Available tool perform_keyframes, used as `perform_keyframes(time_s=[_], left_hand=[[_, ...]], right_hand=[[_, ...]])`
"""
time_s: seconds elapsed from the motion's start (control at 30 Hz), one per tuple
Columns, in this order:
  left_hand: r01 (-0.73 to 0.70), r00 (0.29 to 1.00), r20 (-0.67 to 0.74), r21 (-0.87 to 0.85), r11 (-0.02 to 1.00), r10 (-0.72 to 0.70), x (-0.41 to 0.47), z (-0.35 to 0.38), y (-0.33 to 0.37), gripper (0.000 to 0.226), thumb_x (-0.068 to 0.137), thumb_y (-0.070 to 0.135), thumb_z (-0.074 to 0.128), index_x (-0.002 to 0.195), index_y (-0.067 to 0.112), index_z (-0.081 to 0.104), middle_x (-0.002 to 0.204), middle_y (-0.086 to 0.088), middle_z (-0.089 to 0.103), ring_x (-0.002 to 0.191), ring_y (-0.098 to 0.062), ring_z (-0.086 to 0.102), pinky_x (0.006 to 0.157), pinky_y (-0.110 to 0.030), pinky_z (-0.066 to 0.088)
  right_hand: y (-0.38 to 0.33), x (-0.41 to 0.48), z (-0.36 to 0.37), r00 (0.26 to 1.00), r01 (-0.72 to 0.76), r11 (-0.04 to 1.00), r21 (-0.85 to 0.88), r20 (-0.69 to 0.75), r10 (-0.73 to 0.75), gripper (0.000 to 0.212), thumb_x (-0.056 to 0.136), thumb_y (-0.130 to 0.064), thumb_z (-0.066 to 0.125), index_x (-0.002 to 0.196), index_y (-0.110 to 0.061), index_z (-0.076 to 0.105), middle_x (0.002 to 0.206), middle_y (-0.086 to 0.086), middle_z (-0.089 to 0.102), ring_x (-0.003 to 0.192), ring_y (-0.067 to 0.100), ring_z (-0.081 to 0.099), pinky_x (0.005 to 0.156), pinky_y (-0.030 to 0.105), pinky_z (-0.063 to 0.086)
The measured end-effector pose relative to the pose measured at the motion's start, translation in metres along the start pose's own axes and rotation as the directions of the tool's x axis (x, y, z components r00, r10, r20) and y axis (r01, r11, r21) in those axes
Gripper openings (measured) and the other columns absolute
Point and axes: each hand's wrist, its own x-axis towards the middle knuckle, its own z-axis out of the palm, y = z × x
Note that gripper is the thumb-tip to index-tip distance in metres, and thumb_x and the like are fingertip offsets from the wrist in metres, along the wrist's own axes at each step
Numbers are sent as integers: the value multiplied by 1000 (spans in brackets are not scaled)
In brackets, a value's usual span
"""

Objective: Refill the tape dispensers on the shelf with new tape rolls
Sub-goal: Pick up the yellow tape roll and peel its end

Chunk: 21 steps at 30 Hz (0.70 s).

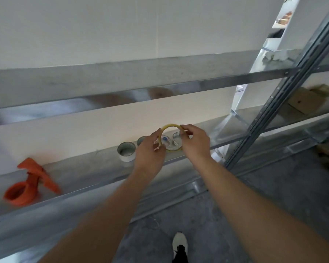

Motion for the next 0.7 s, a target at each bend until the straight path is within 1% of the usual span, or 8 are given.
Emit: perform_keyframes(time_s=[0.17, 0.23, 0.3, 0.33, 0.4, 0.47, 0.63, 0.7], left_hand=[[-59, 998, -30, -31, 998, 58, -27, -42, 7, 52, 96, -1, 62, 140, 25, 67, 131, 2, 71, 118, -21, 70, 108, -32, 54], [-69, 996, -51, -30, 997, 67, -35, -58, 12, 52, 96, 0, 62, 139, 29, 68, 132, 4, 70, 114, -22, 71, 108, -34, 54], [-98, 991, -94, -51, 994, 93, -41, -72, 17, 54, 94, 1, 63, 135, 35, 70, 131, 7, 69, 113, -21, 72, 108, -37, 55], [-113, 988, -110, -70, 991, 105, -44, -79, 21, 54, 94, 0, 64, 135, 35, 70, 131, 7, 69, 111, -19, 73, 106, -34, 57], [-140, 983, -134, -110, 984, 125, -54, -92, 31, 52, 97, -3, 65, 138, 28, 68, 132, 5, 67, 106, -15, 74, 94, -16, 57], [-173, 974, -169, -135, 976, 149, -65, -104, 40, 51, 97, -3, 67, 139, 28, 67, 130, 5, 66, 107, -15, 73, 86, -9, 56], [-230, 947, -248, -74, 970, 206, -86, -135, 60, 48, 96, 3, 73, 135, 31, 70, 128, 9, 67, 107, -10, 71, 87, -5, 53], [-226, 936, -286, -37, 973, 206, -94, -147, 68, 46, 96, 6, 75, 134, 30, 70, 128, 11, 69, 108, -13, 73, 89, -10, 56]], right_hand=[[-36, -42, -6, 1000, 5, 1000, 30, -22, -5, 23, 101, -28, 64, 119, -21, 76, 109, -2, 73, 99, 16, 67, 96, 42, 56], [-53, -55, -8, 999, 19, 998, 60, -29, -17, 22, 101, -29, 64, 119, -23, 76, 109, -3, 72, 98, 15, 66, 95, 41, 56], [-68, -65, -12, 998, 48, 996, 71, -35, -46, 22, 101, -29, 64, 119, -24, 76, 110, -4, 71, 99, 11, 63, 95, 34, 54], [-76, -68, -13, 997, 65, 995, 71, -39, -62, 22, 101, -29, 64, 120, -24, 76, 112, -4, 71, 98, 8, 61, 94, 29, 52], [-92, -74, -18, 995, 95, 993, 71, -42, -93, 22, 101, -29, 65, 120, -25, 75, 114, -5, 69, 95, 4, 56, 90, 23, 46], [-107, -80, -22, 992, 121, 988, 95, -38, -118, 22, 101, -29, 65, 120, -25, 75, 115, -5, 68, 93, 5, 57, 92, 24, 50], [-130, -93, -20, 981, 191, 971, 146, -47, -186, 19, 99, -34, 66, 115, -27, 75, 110, -7, 69, 99, 12, 65, 90, 40, 60], [-138, -97, -18, 974, 226, 956, 188, -31, -224, 19, 99, -37, 66, 114, -28, 74, 109, -8, 69, 95, 12, 66, 86, 41, 62]])
